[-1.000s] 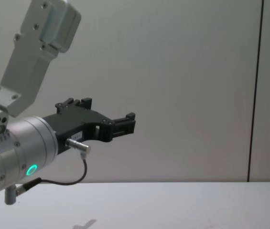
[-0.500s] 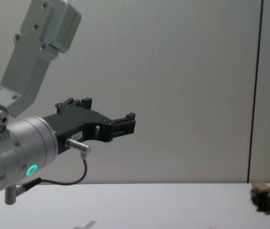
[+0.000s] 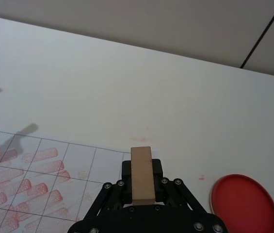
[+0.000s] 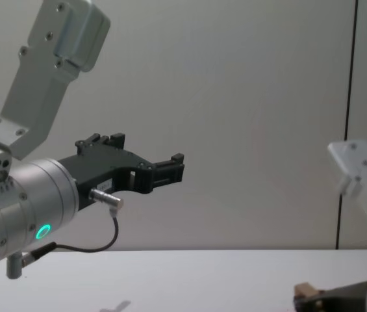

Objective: Use the one hand to pick up the stamp and affix it onto the A4 paper.

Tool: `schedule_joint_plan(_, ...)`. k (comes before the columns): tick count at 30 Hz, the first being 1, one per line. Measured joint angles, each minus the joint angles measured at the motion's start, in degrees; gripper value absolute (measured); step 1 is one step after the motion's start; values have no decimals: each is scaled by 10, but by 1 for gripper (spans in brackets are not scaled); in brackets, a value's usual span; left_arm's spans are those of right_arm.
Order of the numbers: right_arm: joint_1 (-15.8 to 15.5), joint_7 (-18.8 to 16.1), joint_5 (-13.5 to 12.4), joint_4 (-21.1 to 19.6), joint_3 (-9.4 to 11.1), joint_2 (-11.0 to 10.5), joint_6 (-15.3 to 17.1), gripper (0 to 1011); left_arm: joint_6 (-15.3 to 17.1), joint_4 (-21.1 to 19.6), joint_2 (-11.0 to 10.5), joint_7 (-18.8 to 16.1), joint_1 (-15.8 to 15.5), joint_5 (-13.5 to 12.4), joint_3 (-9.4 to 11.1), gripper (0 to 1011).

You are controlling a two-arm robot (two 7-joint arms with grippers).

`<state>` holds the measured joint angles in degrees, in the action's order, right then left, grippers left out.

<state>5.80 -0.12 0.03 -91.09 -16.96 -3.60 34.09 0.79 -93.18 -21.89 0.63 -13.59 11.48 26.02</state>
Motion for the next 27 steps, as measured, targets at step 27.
schedule_joint_plan(27, 21, -19, 33, 78, -13, 21, -35, 221, 0, 0, 0, 0, 0, 0, 0, 1001)
